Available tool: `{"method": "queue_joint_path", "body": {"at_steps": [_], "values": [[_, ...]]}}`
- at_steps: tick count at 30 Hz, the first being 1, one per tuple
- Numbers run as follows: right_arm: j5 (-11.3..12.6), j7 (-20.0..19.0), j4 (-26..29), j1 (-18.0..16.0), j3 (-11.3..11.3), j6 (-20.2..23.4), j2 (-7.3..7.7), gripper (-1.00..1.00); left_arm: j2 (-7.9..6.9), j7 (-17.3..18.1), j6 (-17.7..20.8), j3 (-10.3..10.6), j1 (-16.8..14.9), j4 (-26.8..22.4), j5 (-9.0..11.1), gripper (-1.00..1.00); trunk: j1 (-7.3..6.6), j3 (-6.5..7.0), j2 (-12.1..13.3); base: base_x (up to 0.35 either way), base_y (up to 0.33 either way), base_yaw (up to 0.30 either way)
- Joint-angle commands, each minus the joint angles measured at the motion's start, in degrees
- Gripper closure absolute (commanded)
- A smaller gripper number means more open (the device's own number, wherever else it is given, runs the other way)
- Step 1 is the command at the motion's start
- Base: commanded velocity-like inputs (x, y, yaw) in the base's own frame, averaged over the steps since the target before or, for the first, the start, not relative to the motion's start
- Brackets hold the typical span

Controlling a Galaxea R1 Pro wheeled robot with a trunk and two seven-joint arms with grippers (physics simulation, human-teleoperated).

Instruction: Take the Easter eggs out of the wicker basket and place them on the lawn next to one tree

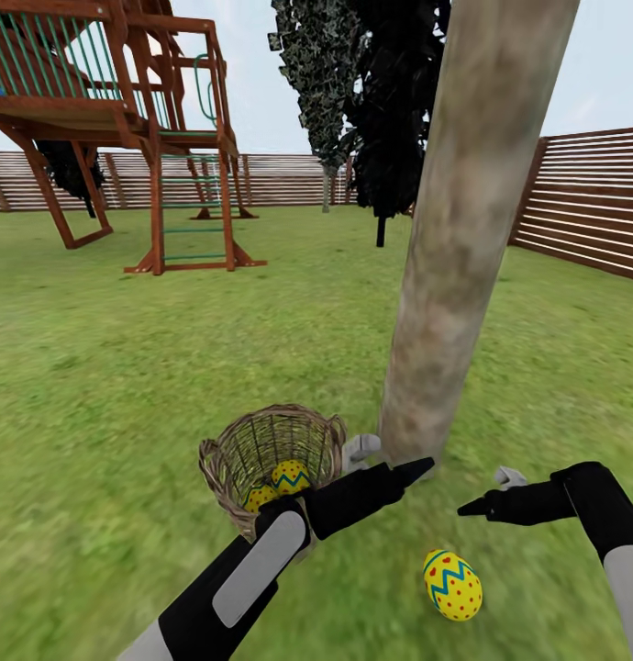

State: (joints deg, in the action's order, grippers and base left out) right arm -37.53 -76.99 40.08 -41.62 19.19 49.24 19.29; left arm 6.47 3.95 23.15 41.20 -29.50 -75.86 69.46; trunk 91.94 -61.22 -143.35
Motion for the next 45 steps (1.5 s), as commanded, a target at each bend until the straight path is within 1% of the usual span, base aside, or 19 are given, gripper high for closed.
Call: {"method": "queue_joint_path", "body": {"at_steps": [1, 2, 5, 13, 17, 18, 20, 21, 22, 24, 26, 30, 39, 43, 45], "values": [[-0.61, -0.58, 0.0, -0.04, 0.23, 0.42, -0.04, -1.0, -0.01, 0.07, 0.23, -0.04, -0.03, 0.01, 0.32, -1.0, -0.03, 0.18, 0.0, 0.0, 0.0, 0.0], [-0.61, -0.56, -0.04, -0.04, 0.23, 0.42, -0.04, -1.0, -0.03, 0.08, 0.23, -0.05, -0.03, 0.01, 0.32, -1.0, -0.06, 0.4, 0.01, 0.0, 0.0, 0.0], [-0.61, -0.54, -0.08, -0.04, 0.23, 0.42, -0.04, -1.0, 0.01, 0.09, 0.23, 0.0, -0.03, 0.01, 0.32, -1.0, -0.06, 0.4, 0.01, 0.0, 0.0, 0.0], [-0.61, -0.6, -0.06, -0.06, 0.23, 0.42, -0.03, -1.0, 0.22, -0.23, 0.59, -0.09, -0.03, -0.06, 0.4, -1.0, -0.27, 2.17, 0.13, 0.0, 0.0, 0.0], [-0.61, -0.62, -0.13, -0.04, 0.22, 0.42, -0.04, -1.0, 0.31, -0.34, 1.44, -0.31, -0.07, -0.42, 0.7, -1.0, -1.15, 2.89, 1.74, 0.0, 0.0, 0.0], [-0.66, -0.62, -0.22, -0.04, 0.17, 0.4, -0.07, -1.0, 0.45, -0.34, 3.63, -0.33, -0.42, -0.6, 2.4, -1.0, -1.37, 3.07, 2.14, 0.0, 0.0, 0.0], [-0.7, -0.57, -0.27, -0.04, 0.14, 0.07, -0.26, -1.0, 0.52, -0.38, 7.43, -0.33, -0.77, -0.66, 4.84, -1.0, -1.81, 3.42, 2.94, 0.0, 0.0, 0.0], [-0.79, -0.55, -0.29, -0.04, 0.14, -0.46, -0.53, -1.0, 0.54, -0.4, 10.27, -0.36, -1.01, -0.66, 6.48, -1.0, -2.03, 3.6, 3.34, 0.0, 0.0, 0.0], [-0.83, -0.54, -0.31, -0.04, 0.14, -0.97, -0.75, -1.0, 0.5, -0.42, 12.2, -0.44, -1.13, -0.51, 7.42, -1.0, -2.25, 3.78, 3.74, 0.0, 0.0, 0.0], [-0.85, -0.53, -0.33, -0.04, 0.15, -1.41, -0.94, -1.0, 0.25, -0.43, 13.82, -0.95, -1.24, -0.32, 8.18, -1.0, -2.69, 4.14, 4.54, 0.0, 0.0, 0.0], [-0.81, -0.53, -0.34, -0.04, 0.15, -1.54, -0.99, -1.0, 0.2, -0.43, 14.25, -1.58, -1.27, -0.28, 8.45, -1.0, -3.13, 4.5, 5.35, 0.0, 0.0, 0.0], [-0.82, -0.53, -0.35, -0.04, 0.15, -1.6, -1.01, -1.0, 0.08, -0.15, 14.44, -1.91, -1.29, -0.13, 8.64, -1.0, -4.01, 5.22, 6.95, -0.024, 0.023, 0.0], [-0.88, -0.53, -1.69, -0.04, 0.09, -1.61, -1.01, -1.0, -0.26, 0.0, 14.47, -2.19, -1.26, -0.04, 8.67, -1.0, -5.99, 6.84, 10.56, -0.185, 0.223, 0.0], [-0.88, -0.53, -1.82, -0.04, 0.08, -1.61, -1.01, -1.0, -0.31, 0.01, 14.47, -3.67, -1.26, 0.0, 8.63, -1.0, -6.86, 7.55, 12.16, -0.185, 0.25, 0.0], [-0.87, -0.53, -1.84, -0.04, 0.07, -1.61, -1.01, -1.0, -0.33, 0.01, 14.47, -4.04, -1.26, 0.01, 8.61, -1.0, -7.3, 7.91, 12.97, -0.185, 0.25, 0.0]]}}
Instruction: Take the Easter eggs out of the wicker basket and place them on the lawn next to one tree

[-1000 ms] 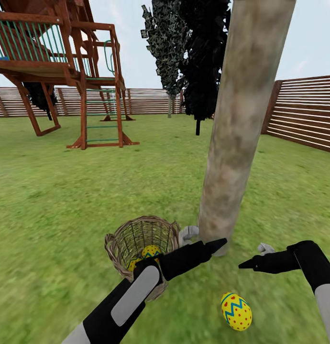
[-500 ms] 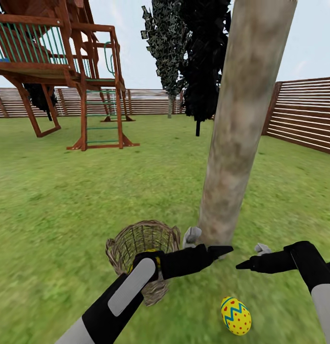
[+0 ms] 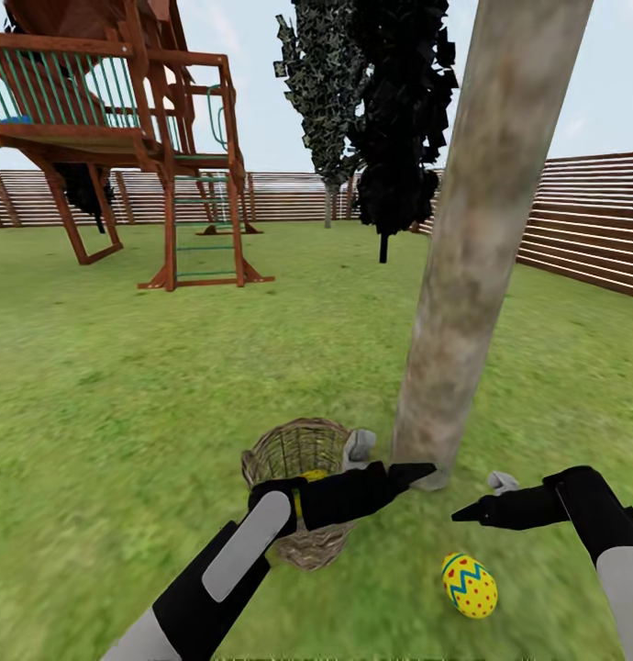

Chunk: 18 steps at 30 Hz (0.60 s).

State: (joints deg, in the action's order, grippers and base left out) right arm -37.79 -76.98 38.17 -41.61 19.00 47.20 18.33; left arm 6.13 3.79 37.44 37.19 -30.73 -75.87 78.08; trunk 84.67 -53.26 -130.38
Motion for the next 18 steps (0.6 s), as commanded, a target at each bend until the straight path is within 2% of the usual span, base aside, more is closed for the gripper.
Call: {"method": "queue_joint_path", "body": {"at_steps": [1, 4, 8, 18], "values": [[-0.61, -0.54, 0.06, -0.05, 0.28, 0.44, -0.05, -1.0, -0.02, 0.16, 0.17, -0.15, -0.03, 0.02, 0.01, -1.0, -0.26, 0.13, 0.39, -0.185, 0.25, 0.0], [-0.61, -0.54, 0.06, -0.05, 0.32, 0.44, -0.02, -1.0, -0.09, 0.16, 0.16, -0.31, -0.03, -0.01, -0.02, -1.0, -0.91, 0.71, 1.59, -0.185, 0.25, -0.065], [-0.61, -0.54, -0.01, -0.05, 0.33, 0.44, 0.02, -1.0, -1.56, 0.82, -0.32, -0.28, -0.03, -0.32, -0.04, -1.0, -1.79, 1.59, 3.2, -0.119, 0.212, -0.215], [-0.62, -0.54, -0.03, -0.05, 0.34, 0.38, 0.04, -1.0, -2.08, 3.47, -0.8, -0.22, 0.01, -0.06, -0.12, -1.0, -2.01, 2.28, 3.6, -0.009, 0.021, -0.249]]}}
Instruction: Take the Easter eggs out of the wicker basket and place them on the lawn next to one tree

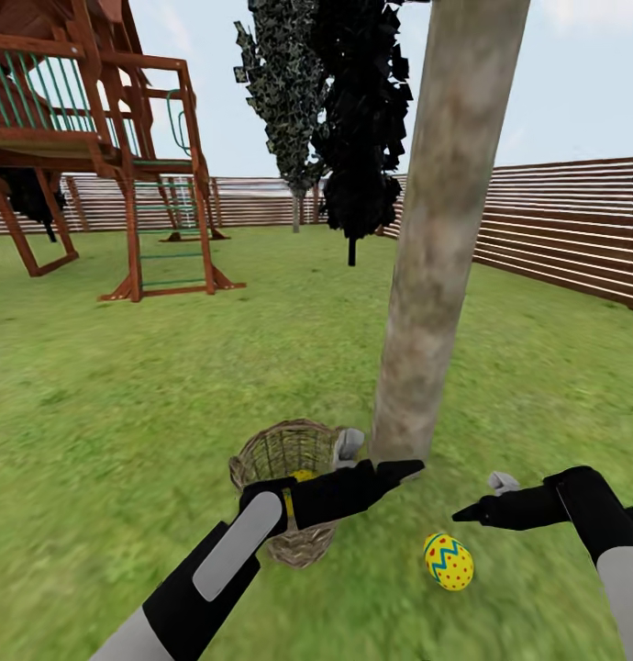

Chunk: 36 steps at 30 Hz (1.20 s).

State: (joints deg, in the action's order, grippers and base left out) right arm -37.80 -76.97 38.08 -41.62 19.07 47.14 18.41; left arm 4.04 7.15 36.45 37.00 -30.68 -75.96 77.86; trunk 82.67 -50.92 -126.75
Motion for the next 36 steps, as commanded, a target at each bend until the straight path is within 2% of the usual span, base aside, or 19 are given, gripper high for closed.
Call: {"method": "queue_joint_path", "body": {"at_steps": [1, 9, 32, 34, 36], "values": [[-0.61, -0.55, 0.06, -0.05, 0.26, 0.46, -0.05, -1.0, 0.0, 0.22, 0.17, -0.01, -0.02, 0.05, 0.1, -1.0, -0.01, 0.0, -0.02, 0.0, 0.0, -0.252], [-0.61, -0.55, 0.06, -0.05, 0.26, 0.44, -0.05, -1.0, 0.0, 1.32, 0.13, -1.41, 0.04, 0.3, 0.1, -1.0, -0.01, 0.45, -0.02, 0.0, 0.141, -0.251], [-0.24, -0.5, 0.08, -0.05, 0.26, -0.68, -0.05, -1.0, 0.07, 1.46, 0.2, -1.6, 0.06, 1.76, 0.14, -1.0, -0.01, 1.73, -0.02, 0.0, 0.325, -0.247], [-0.31, -0.47, 0.19, -0.05, 0.3, -1.29, 0.01, -1.0, 0.07, 1.46, 0.2, -1.64, 0.07, 1.8, 0.15, -1.0, -0.01, 1.77, -0.02, 0.0, 0.343, -0.082], [-0.08, -0.45, 0.18, -0.05, 0.35, -4.15, 0.03, -1.0, 0.08, 1.46, 0.2, -1.66, 0.06, 1.84, 0.12, -1.0, -0.01, 1.78, -0.02, 0.0, 0.343, -0.027]]}}
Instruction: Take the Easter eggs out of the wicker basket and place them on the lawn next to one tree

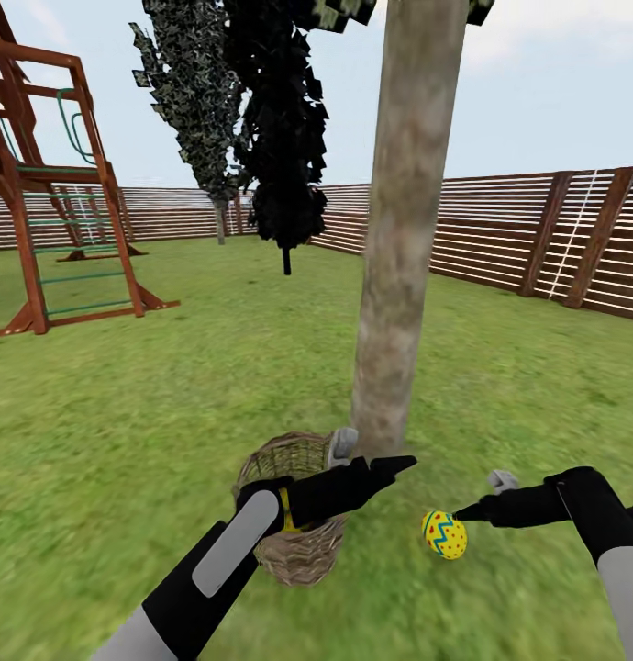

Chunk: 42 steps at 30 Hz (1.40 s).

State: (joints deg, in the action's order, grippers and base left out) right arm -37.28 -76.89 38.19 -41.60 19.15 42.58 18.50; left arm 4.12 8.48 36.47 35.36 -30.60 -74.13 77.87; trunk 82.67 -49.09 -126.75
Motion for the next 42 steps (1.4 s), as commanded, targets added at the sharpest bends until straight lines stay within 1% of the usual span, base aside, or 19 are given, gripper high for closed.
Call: {"method": "queue_joint_path", "body": {"at_steps": [1, 2, 4, 8, 10, 12, 14, 15, 17, 18, 19, 21, 24, 29, 31, 35, 38, 40, 42], "values": [[-0.47, -0.36, 0.08, -0.06, 0.31, -0.96, -0.05, -1.0, -0.01, 0.13, 0.2, -0.07, -0.02, 0.03, 0.1, -1.0, -0.01, -0.05, -0.02, 0.0, 0.343, -0.013], [-0.34, 0.45, 0.29, -0.06, 0.29, -2.88, -0.11, -1.0, -0.05, 0.13, 0.24, -0.49, 0.0, 0.04, 0.09, -1.0, -0.01, -0.05, -0.02, 0.0, 0.343, -0.006], [-0.28, 2.02, 0.67, -0.06, 0.28, -3.69, -0.18, -1.0, -0.08, 0.13, 0.34, -1.51, 0.01, 0.02, 0.09, -1.0, -0.01, -0.05, -0.02, 0.0, 0.343, -0.003], [-0.18, 4.8, 1.7, -0.1, 0.1, -3.93, -0.42, -1.0, -0.15, 0.02, 0.73, -3.86, -0.05, -0.08, 0.09, -1.0, -0.01, -0.05, -0.02, 0.0, 0.343, -0.001], [-0.18, 5.26, 3.77, -0.17, 0.13, -3.62, -1.19, -1.0, -0.41, -0.02, 0.8, -4.35, -0.04, -0.11, 0.09, -1.0, -0.01, -0.05, -0.02, 0.0, 0.343, 0.0], [-0.66, 5.72, 10.52, -0.2, 0.13, 0.01, -3.08, -1.0, -1.59, 0.03, 0.8, -4.68, -0.07, -0.31, 0.09, -1.0, -0.01, -0.05, -0.02, 0.0, 0.343, 0.0], [-0.92, 6.1, 13.71, -0.22, 0.04, 2.62, -4.13, -1.0, -1.88, 0.03, 0.8, -5.0, -0.05, -0.44, 0.09, -1.0, -0.01, -0.05, -0.02, 0.0, 0.343, 0.0], [-1.43, 7.03, 16.79, -0.18, -0.02, 5.04, -5.22, -1.0, -2.03, 0.04, 0.8, -5.54, -0.06, -0.43, 0.09, -1.0, -0.01, -0.05, -0.02, 0.013, 0.337, 0.0], [-3.26, 8.99, 21.02, -0.16, -0.06, 7.93, -7.42, -1.0, -2.14, 0.04, 0.8, -6.2, -0.04, -0.41, 0.09, -1.0, -0.01, -0.05, -0.02, 0.049, 0.321, 0.0], [-4.86, 9.61, 23.36, -0.16, -0.07, 9.31, -8.94, -1.0, -2.21, 0.04, 0.8, -6.48, -0.03, -0.4, 0.09, -1.0, -0.01, -0.05, -0.02, 0.072, 0.313, 0.0], [-6.14, 9.85, 24.93, -0.15, -0.07, 10.23, -9.94, -1.0, -2.23, 0.04, 0.8, -6.6, -0.03, -0.4, 0.09, -1.0, -0.01, -0.05, -0.02, 0.081, 0.31, 0.0], [-11.1, 10.16, 29.11, -0.15, -0.08, 13.05, -12.63, -1.0, -2.7, 0.04, 0.78, -6.75, -0.05, -0.42, 0.09, -1.0, -0.01, -0.05, -0.02, 0.091, 0.307, 0.0], [-15.75, 10.24, 31.51, -0.15, -0.08, 14.19, -15.35, -1.0, -3.27, 0.04, 0.73, -6.82, -0.07, -0.45, 0.09, -1.0, -0.01, -0.05, -0.02, 0.108, 0.293, 0.002], [-22.1, 10.26, 32.94, -0.15, -0.08, 14.73, -19.35, -1.0, -3.47, 0.04, 0.64, -7.55, -0.04, -0.34, 0.09, -1.0, -0.01, -0.05, -0.02, 0.108, 0.153, 0.115], [-24.5, 10.27, 33.09, -0.15, -0.08, 14.8, -21.35, -1.0, -3.5, 0.04, 0.63, -7.77, -0.06, -0.24, 0.07, -1.0, -0.01, -0.05, -0.02, 0.021, 0.024, 0.225], [-26.55, 10.52, 32.83, -0.12, -0.08, 14.81, -23.29, -1.0, -3.48, 0.04, 0.62, -7.89, -0.05, -0.22, 0.06, -1.0, -0.01, -0.05, -0.02, 0.074, 0.046, 0.24], [-29.94, 10.66, 31.89, -0.08, -0.08, 14.81, -24.74, -1.0, -3.44, 0.04, 0.62, -7.92, -0.07, -0.16, 0.08, -1.0, -0.01, -0.05, -0.02, 0.231, 0.151, 0.213], [-31.64, 10.69, 31.06, -0.07, -0.08, 14.81, -25.19, -1.0, -3.43, 0.04, 0.62, -7.93, -0.05, -0.14, 0.09, -1.0, -0.01, -0.05, -0.02, 0.266, 0.192, 0.111], [-32.39, 10.7, 30.17, -0.06, -0.08, 14.81, -25.39, -1.0, -3.42, 0.04, 0.62, -7.94, -0.05, -0.14, 0.08, -1.0, -0.01, -0.05, -0.02, 0.276, 0.204, 0.045]]}}
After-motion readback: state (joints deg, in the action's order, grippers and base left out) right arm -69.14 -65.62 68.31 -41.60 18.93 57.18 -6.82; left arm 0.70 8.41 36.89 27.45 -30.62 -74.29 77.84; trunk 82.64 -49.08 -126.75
